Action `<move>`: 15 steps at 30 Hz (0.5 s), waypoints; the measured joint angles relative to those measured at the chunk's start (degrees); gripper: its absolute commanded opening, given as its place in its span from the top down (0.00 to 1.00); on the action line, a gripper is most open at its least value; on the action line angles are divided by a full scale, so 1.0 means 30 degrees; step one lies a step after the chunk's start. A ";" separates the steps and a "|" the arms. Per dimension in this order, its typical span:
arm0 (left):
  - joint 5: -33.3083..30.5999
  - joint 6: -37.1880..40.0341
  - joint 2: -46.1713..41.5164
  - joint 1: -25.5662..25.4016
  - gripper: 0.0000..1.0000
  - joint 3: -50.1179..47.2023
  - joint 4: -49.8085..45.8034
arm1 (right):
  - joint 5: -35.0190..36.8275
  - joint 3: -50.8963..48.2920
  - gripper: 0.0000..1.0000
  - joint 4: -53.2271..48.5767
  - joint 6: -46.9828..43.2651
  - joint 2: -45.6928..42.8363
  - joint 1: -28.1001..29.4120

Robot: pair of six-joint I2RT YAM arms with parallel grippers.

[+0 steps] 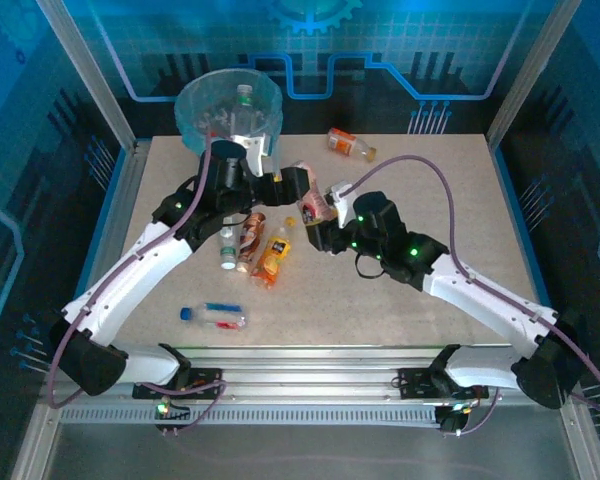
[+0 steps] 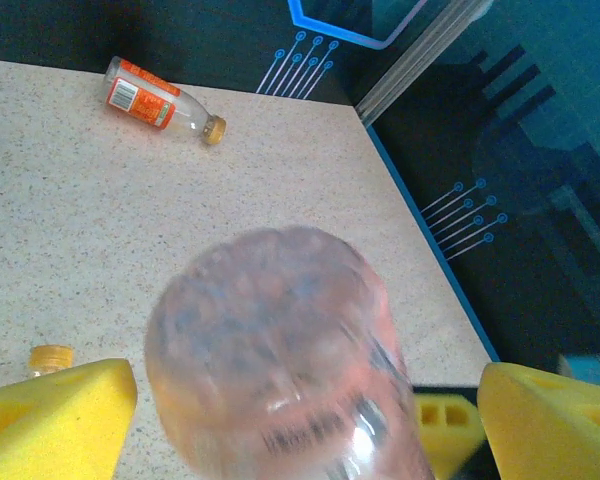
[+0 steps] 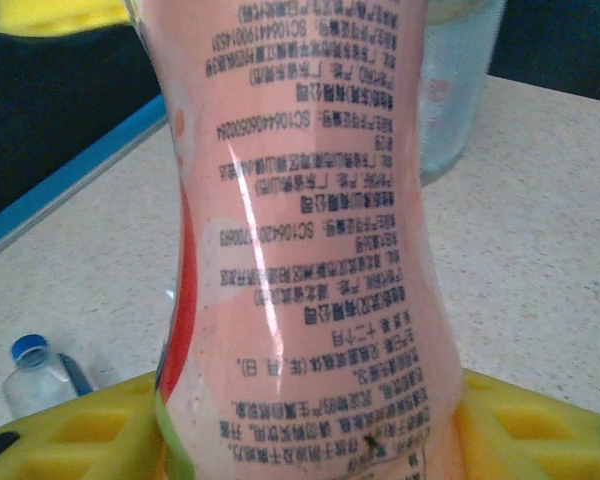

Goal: Put the plastic bottles in the bin

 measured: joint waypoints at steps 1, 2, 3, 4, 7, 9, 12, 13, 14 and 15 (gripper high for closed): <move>-0.0015 -0.0066 0.0058 0.0000 0.13 -0.0007 0.0000 | -0.0182 -0.0153 0.50 0.0219 -0.0058 -0.0182 0.0138; -0.0015 -0.0182 0.0117 0.0000 0.17 -0.0022 0.0022 | -0.0342 -0.0342 0.50 0.0532 -0.0117 -0.0415 0.0299; -0.0007 -0.0270 0.0182 0.0000 0.21 -0.0022 0.0022 | -0.0466 -0.0481 0.49 0.0780 -0.0175 -0.0619 0.0408; 0.0073 -0.0401 0.0226 0.0000 0.26 -0.0022 0.0073 | -0.0554 -0.0597 0.49 0.0991 -0.0168 -0.0780 0.0474; 0.0401 -0.0488 0.0240 -0.0080 0.44 -0.0022 0.0459 | -0.0670 -0.0860 0.47 0.1217 -0.0175 -0.0984 0.0503; 0.0488 -0.0197 0.0240 -0.0029 0.51 -0.0051 0.0576 | -0.0670 -0.0867 0.38 0.1333 -0.0168 -0.1013 0.0488; 0.0474 -0.0335 0.0204 -0.0022 0.52 -0.0051 0.0707 | -0.0386 -0.0860 0.17 0.1341 -0.0240 -0.1020 0.0503; 0.0423 -0.0270 0.0182 -0.0022 0.51 -0.0044 0.0714 | -0.0299 -0.0816 0.11 0.1348 -0.0219 -0.1013 0.0510; 0.0211 -0.0146 0.0168 -0.0022 0.50 0.0007 0.0692 | -0.0153 -0.0721 0.07 0.1348 -0.0255 -0.1005 0.0525; -0.0102 0.0058 0.0168 -0.0015 0.49 0.0160 0.0568 | 0.0036 -0.0525 0.05 0.1246 -0.0284 -0.0998 0.0525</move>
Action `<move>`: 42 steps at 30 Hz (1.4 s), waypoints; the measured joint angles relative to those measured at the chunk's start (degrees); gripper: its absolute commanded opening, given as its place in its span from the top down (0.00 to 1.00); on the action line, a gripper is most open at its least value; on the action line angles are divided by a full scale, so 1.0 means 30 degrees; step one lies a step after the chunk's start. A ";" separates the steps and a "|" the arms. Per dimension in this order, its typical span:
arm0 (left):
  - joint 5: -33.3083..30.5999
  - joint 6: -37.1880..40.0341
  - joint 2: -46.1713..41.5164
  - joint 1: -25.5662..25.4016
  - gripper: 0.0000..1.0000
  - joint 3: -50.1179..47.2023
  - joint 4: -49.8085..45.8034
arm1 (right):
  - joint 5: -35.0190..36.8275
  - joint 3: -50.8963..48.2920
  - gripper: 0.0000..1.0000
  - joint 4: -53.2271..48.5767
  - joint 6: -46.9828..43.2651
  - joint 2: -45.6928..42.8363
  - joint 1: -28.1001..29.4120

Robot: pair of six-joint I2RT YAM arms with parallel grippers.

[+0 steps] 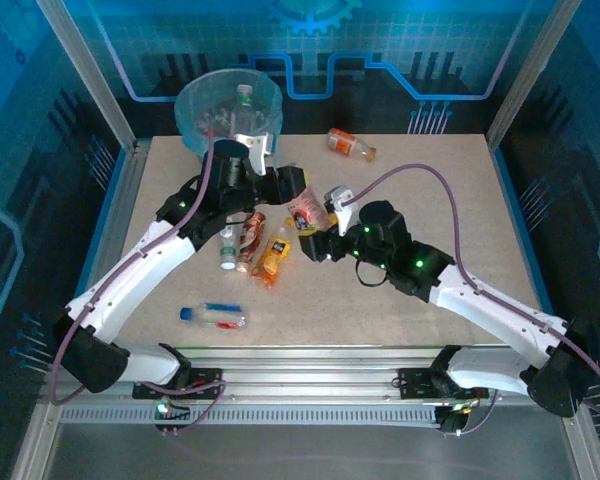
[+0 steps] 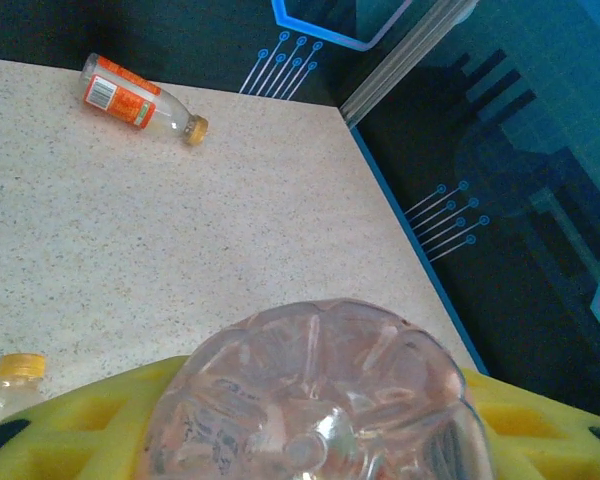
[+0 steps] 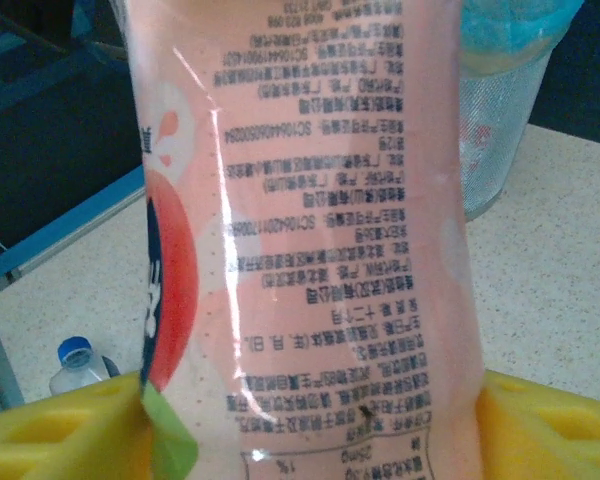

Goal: Put the plastic bottles in the bin

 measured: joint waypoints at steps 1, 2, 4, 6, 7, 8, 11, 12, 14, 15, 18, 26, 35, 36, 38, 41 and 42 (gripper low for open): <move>-0.0342 0.0240 0.0000 0.0029 0.48 0.0226 -0.0124 | 0.0211 0.0255 0.04 -0.0036 -0.0051 0.0015 0.0000; -0.0787 0.0597 0.0007 0.0095 0.48 0.0678 -0.0328 | 0.0466 0.0612 0.03 -0.0051 -0.0102 0.0044 0.0000; -0.1574 0.1348 0.0036 0.0495 0.48 0.1974 -0.0758 | 0.1042 0.1413 0.02 -0.0066 -0.0350 0.0124 0.0000; -0.2433 0.2098 0.0095 0.1494 0.48 0.3752 -0.0780 | 0.1654 0.2310 0.01 -0.0022 -0.0685 0.0248 0.0000; -0.2761 0.2310 0.0124 0.2033 0.48 0.4393 -0.0714 | 0.1829 0.2586 0.01 0.0007 -0.0831 0.0299 -0.0007; -0.3162 0.2579 0.0182 0.2907 0.48 0.5238 -0.0554 | 0.2011 0.2878 0.01 0.0015 -0.0991 0.0335 -0.0007; -0.4590 0.3526 0.0714 0.5268 0.48 0.7023 0.0393 | 0.2324 0.3337 0.01 0.0058 -0.1406 0.0576 -0.0036; -0.5049 0.3949 0.1035 0.5829 0.48 0.7410 0.0801 | 0.2382 0.3395 0.01 0.0051 -0.1472 0.0685 -0.0044; -0.5865 0.5049 0.2004 0.6543 0.48 0.8131 0.1676 | 0.2375 0.3439 0.01 -0.0044 -0.1552 0.0918 -0.0066; -0.6164 0.5654 0.2645 0.6732 0.48 0.8517 0.2040 | 0.2368 0.3439 0.01 -0.0095 -0.1552 0.1042 -0.0080; -0.6776 0.7512 0.5158 0.7009 0.48 1.0200 0.2514 | 0.2361 0.3439 0.01 -0.0408 -0.1530 0.1326 -0.0204; -0.8619 1.2313 1.2065 0.7111 0.47 1.5038 0.2375 | 0.2237 0.3555 0.01 -0.1406 -0.1530 0.1588 -0.0299; -1.0367 1.5810 1.5511 0.7140 0.45 1.8163 0.2674 | 0.2157 0.4605 0.01 -0.2295 -0.1763 0.2630 -0.0758; -1.0535 1.6160 1.5657 0.7140 0.44 1.8280 0.2769 | 0.2091 0.4787 0.01 -0.2397 -0.1763 0.2841 -0.0801; -1.0724 1.6648 1.5926 0.7162 0.43 1.8404 0.3016 | 0.1931 0.5100 0.01 -0.2579 -0.1770 0.3220 -0.0925; -1.0790 1.6917 1.6378 0.7198 0.37 1.8506 0.3177 | 0.1690 0.5486 0.01 -0.2747 -0.1821 0.3672 -0.1035; -1.0775 1.6983 1.6531 0.7198 0.33 1.8549 0.3191 | 0.1647 0.5595 0.01 -0.2769 -0.1829 0.3818 -0.1042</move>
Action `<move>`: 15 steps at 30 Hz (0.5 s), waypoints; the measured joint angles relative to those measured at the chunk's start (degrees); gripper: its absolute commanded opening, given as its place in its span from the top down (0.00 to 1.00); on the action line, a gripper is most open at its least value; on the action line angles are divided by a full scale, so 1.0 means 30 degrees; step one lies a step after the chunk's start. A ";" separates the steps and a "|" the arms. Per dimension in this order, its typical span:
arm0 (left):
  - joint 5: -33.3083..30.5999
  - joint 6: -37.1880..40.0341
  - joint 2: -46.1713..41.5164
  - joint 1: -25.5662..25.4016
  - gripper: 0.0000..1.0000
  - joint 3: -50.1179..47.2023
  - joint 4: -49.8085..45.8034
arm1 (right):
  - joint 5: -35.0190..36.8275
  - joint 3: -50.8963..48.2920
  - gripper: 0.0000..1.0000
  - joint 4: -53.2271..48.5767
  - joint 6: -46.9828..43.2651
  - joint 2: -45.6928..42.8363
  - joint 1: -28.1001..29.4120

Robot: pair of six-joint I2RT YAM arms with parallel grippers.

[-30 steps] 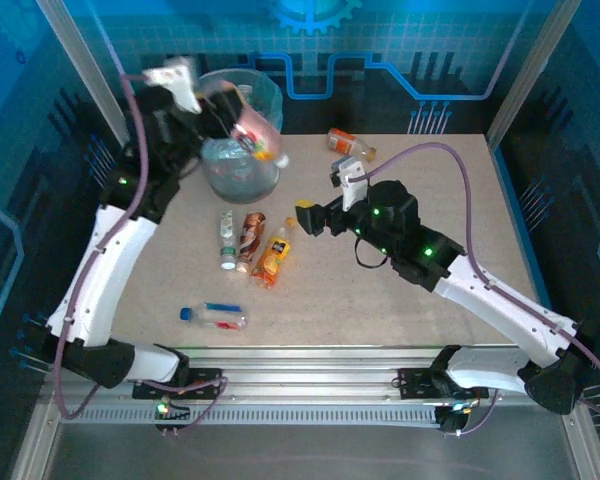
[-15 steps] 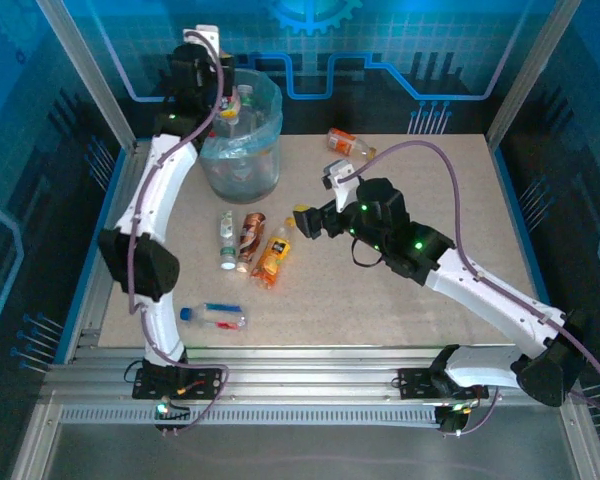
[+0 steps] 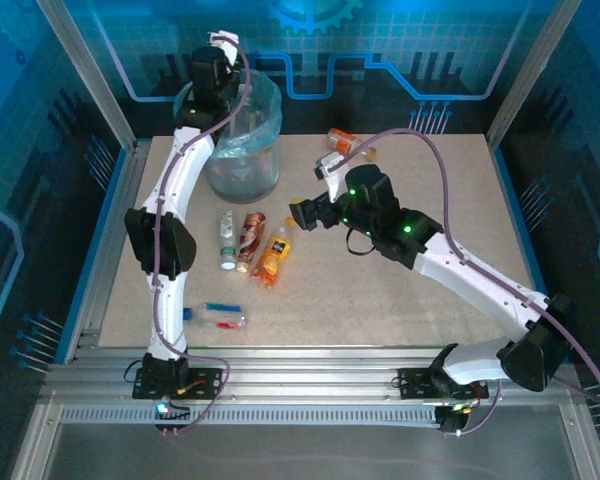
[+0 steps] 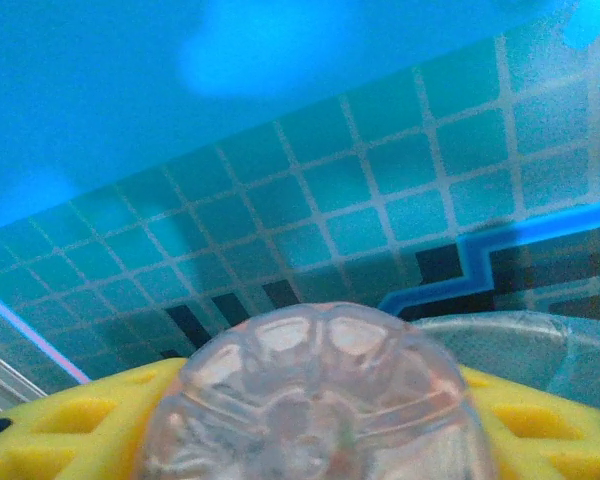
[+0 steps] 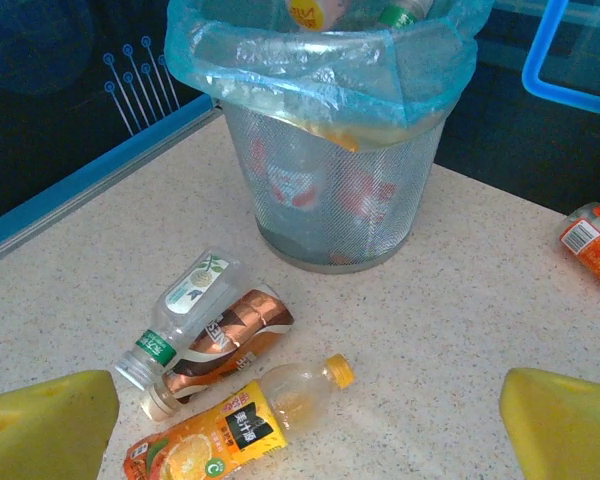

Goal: Put the plastic bottles in the bin

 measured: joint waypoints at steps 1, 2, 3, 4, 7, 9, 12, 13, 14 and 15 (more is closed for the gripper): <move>0.0015 -0.0022 0.0109 0.0000 0.29 0.0051 -0.0015 | 0.0000 0.0109 0.01 -0.0058 -0.0007 0.0109 0.0000; 0.0029 -0.0058 0.0219 0.0000 0.23 0.0066 -0.0138 | -0.0066 0.0219 0.01 -0.0109 -0.0007 0.0226 0.0000; 0.0095 -0.0131 0.0328 0.0015 0.16 0.0066 -0.0321 | -0.0109 0.0291 0.01 -0.0138 -0.0007 0.0328 0.0000; 0.0153 -0.0197 0.0423 0.0036 0.12 0.0066 -0.0481 | -0.0146 0.0350 0.01 -0.0197 -0.0007 0.0415 0.0000; 0.0284 -0.0532 0.0765 0.0124 0.10 0.0066 -0.1129 | -0.0291 0.0386 0.01 -0.0386 0.0000 0.0532 0.0000; 0.0291 -0.0896 0.0903 0.0182 0.07 0.0066 -0.1566 | -0.0372 0.0386 0.01 -0.0495 0.0007 0.0546 0.0000; 0.0605 -0.1617 0.0911 0.0233 0.05 0.0087 -0.2200 | -0.0437 0.0401 0.01 -0.0583 0.0022 0.0554 0.0000; 0.0765 -0.1909 0.0911 0.0233 0.05 0.0160 -0.2412 | -0.0444 0.0430 0.01 -0.0605 0.0029 0.0554 0.0000; 0.0896 -0.2215 0.0911 0.0240 0.05 0.0299 -0.2754 | -0.0474 0.0459 0.02 -0.0634 0.0080 0.0561 0.0000; 0.1027 -0.2463 0.0911 0.0248 0.05 0.0459 -0.3126 | -0.0503 0.0488 0.02 -0.0634 0.0087 0.0561 -0.0007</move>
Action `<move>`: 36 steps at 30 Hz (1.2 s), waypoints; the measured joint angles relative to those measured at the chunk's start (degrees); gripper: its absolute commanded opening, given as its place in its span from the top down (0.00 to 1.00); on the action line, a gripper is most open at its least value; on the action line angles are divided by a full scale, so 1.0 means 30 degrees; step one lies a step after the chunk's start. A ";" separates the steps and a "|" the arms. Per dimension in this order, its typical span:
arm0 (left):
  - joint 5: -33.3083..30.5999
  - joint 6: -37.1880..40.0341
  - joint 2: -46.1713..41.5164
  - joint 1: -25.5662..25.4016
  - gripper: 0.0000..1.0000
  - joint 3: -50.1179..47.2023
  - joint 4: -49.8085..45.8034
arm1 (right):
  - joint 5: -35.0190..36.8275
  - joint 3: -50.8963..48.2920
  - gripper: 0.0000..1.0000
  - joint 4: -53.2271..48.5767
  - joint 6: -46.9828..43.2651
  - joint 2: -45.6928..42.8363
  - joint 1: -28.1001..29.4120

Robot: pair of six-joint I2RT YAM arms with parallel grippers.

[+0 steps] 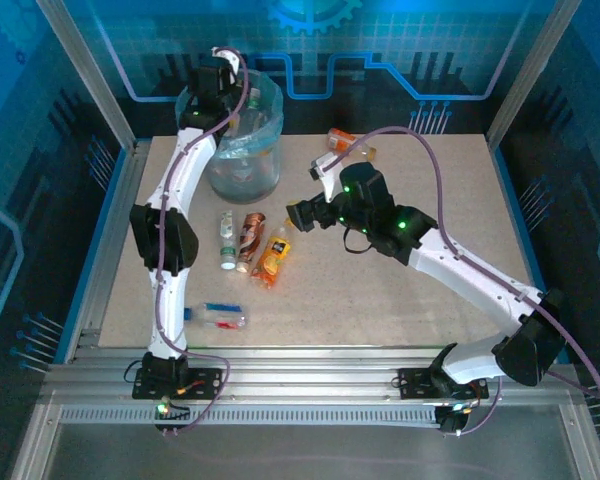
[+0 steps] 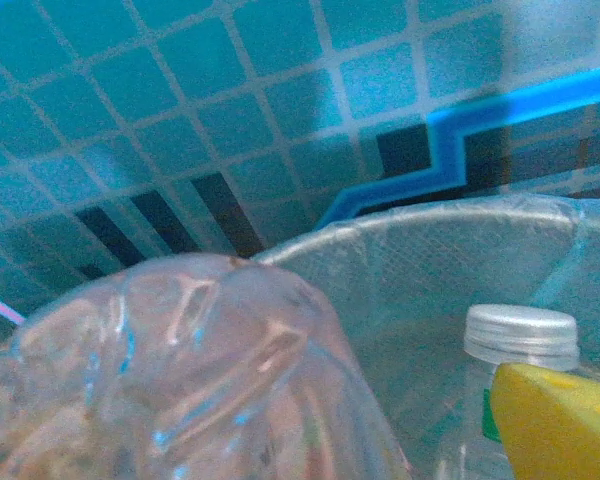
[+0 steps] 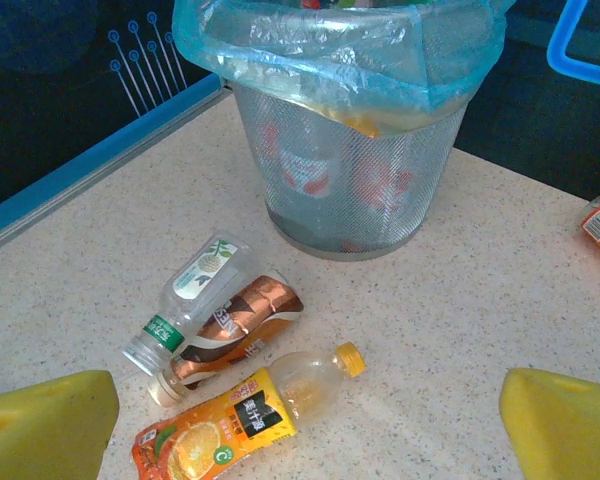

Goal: Put the plastic bottles in the bin

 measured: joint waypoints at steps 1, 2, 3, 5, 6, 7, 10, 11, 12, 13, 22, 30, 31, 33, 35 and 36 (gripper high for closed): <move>0.0211 -0.0357 0.0000 0.0000 0.04 0.0306 -0.0488 | -0.0036 0.0036 0.02 0.0000 0.0015 0.0000 0.0000; 0.0364 -0.0656 0.0000 0.0000 0.03 0.0627 -0.0911 | -0.0087 0.0080 0.02 -0.0015 0.0044 0.0015 0.0000; 0.0510 -0.0903 0.0000 0.0000 0.02 0.0896 -0.1188 | -0.0146 0.0146 0.02 -0.0022 0.0080 0.0051 0.0000; 0.0933 -0.1457 -0.0058 0.0000 0.01 0.1399 -0.1632 | -0.0313 0.0321 0.02 -0.0073 0.0146 0.0168 0.0007; 0.1115 -0.1712 -0.0117 0.0000 0.01 0.1537 -0.1770 | -0.0372 0.0372 0.02 -0.0087 0.0153 0.0211 0.0007; 0.1326 -0.1967 -0.0226 0.0000 0.01 0.1603 -0.1909 | -0.0437 0.0415 0.02 -0.0102 0.0160 0.0255 0.0007; 0.1982 -0.2783 -0.0546 0.0000 0.05 0.1792 -0.2310 | -0.0517 0.0576 0.02 -0.0219 0.0219 0.0423 0.0007; 0.2208 -0.3031 -0.0663 0.0000 0.07 0.1843 -0.2404 | -0.0568 0.0605 0.03 -0.0248 0.0226 0.0459 0.0007; 0.2346 -0.3286 -0.0750 0.0000 0.09 0.1894 -0.2514 | -0.0583 0.0612 0.03 -0.0262 0.0233 0.0495 0.0007; 0.2492 -0.3526 -0.0874 0.0000 0.11 0.1931 -0.2586 | -0.0612 0.0619 0.03 -0.0291 0.0291 0.0517 0.0007; 0.3920 -0.6018 -0.1166 0.0255 0.29 0.1596 -0.4000 | -0.0801 0.0627 0.03 -0.0379 0.0379 0.0605 0.0007; 0.5967 -0.8000 -0.2346 0.0270 0.29 -0.1341 -0.3075 | -0.1086 0.0656 0.04 -0.0503 0.0525 0.0765 0.0007; 0.6135 -0.8196 -0.2426 0.0262 0.29 -0.1545 -0.2900 | -0.1122 0.0670 0.04 -0.0503 0.0532 0.0852 0.0007; 0.6280 -0.8408 -0.2455 0.0262 0.30 -0.1800 -0.2448 | -0.1151 0.0707 0.04 -0.0517 0.0576 0.0998 0.0015; 0.6273 -0.8422 -0.2463 0.0262 0.28 -0.1996 -0.2069 | -0.1151 0.0714 0.04 -0.0605 0.0583 0.1042 0.0022; 0.6266 -0.8415 -0.2477 0.0262 0.27 -0.2069 -0.1953 | -0.1144 0.0721 0.04 -0.0678 0.0583 0.1042 0.0029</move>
